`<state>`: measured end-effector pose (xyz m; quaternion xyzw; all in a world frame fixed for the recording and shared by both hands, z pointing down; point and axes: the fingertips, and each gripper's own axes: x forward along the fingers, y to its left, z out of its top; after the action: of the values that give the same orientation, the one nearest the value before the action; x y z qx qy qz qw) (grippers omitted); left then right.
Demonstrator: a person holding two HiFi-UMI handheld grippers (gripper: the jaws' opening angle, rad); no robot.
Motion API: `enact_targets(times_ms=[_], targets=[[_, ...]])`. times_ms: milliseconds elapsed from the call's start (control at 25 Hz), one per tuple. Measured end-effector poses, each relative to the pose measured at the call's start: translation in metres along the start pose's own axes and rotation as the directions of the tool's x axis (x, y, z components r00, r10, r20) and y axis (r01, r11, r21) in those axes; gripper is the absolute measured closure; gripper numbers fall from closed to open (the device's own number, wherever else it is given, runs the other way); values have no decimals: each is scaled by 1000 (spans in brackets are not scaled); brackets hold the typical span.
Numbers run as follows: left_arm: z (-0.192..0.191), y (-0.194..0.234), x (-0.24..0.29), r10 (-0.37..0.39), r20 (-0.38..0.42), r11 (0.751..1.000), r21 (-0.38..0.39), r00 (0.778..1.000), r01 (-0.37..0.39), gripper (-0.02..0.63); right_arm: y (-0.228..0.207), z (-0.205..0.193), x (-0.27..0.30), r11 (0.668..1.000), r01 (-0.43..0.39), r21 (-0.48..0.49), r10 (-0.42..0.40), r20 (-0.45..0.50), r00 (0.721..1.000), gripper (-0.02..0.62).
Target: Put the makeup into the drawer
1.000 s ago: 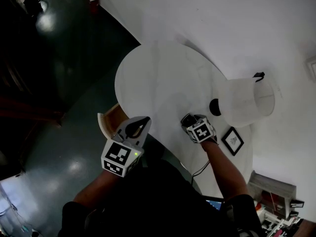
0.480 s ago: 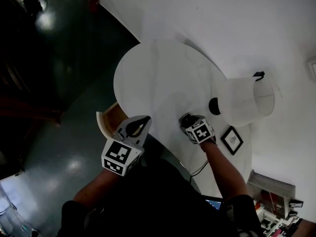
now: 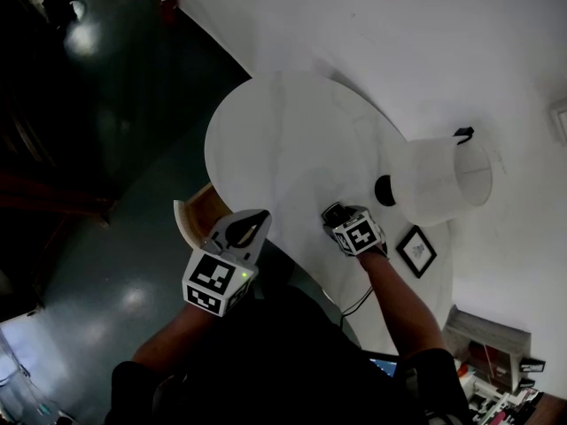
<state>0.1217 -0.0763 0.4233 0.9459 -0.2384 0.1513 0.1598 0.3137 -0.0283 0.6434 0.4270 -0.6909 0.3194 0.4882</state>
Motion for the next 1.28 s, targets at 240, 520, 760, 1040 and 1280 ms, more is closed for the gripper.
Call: enact_targets(times_ms=[240, 520, 760, 1040, 1280], targets=[[0, -5, 0, -9, 4, 1000, -7, 1000, 9, 595, -1, 1, -1, 1000, 0, -17, 0, -3, 1000, 308], [2, -3, -5, -6, 13, 1000, -14, 1000, 6, 595, 0, -2, -3, 1000, 11, 7, -11, 8, 1000, 308], [3, -4, -12, -14, 17, 1000, -9, 1000, 15, 596, 5, -5, -12, 1000, 15, 23, -15, 37, 999, 308], [2, -8, -23, -52, 20, 999, 9, 998, 52, 595, 14, -8, -29, 996, 20, 88, -27, 75, 997, 308], [0, -9, -35, -98, 13, 995, 35, 995, 98, 595, 29, -11, -42, 988, 34, 150, -50, 105, 993, 310]])
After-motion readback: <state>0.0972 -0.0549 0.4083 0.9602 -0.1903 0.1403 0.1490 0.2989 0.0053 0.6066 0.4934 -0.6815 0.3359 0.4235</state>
